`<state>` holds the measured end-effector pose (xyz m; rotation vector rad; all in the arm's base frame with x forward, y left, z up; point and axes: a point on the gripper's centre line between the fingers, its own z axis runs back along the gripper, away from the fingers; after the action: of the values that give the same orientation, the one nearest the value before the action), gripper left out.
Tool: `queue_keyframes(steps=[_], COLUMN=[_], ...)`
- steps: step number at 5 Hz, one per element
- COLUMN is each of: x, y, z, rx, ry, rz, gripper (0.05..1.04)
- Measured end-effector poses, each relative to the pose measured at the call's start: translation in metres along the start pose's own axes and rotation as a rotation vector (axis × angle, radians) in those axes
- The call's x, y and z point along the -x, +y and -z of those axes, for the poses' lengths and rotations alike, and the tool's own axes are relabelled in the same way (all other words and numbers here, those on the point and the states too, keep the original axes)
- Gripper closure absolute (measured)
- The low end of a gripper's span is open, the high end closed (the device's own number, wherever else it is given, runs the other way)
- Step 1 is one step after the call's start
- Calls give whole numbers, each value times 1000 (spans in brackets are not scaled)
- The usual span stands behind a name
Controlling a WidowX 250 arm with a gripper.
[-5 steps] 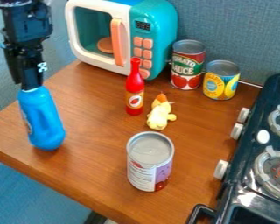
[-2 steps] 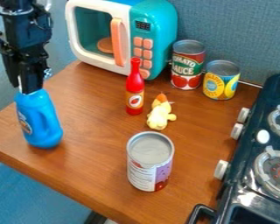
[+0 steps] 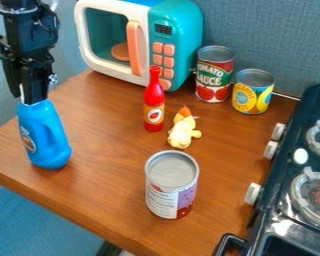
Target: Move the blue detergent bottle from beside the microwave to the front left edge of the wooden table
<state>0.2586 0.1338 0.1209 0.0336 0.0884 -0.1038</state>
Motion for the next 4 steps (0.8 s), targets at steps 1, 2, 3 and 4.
queue_keyframes(steps=[1, 2, 3, 4], x=[6, 2, -5, -14], y=[5, 1, -4, -6], z=[3, -6, -36, -54], rx=[25, 53, 57, 61], ry=[32, 0, -115, -182], rz=[-5, -1, -26, -40], gripper=[236, 71, 74, 77])
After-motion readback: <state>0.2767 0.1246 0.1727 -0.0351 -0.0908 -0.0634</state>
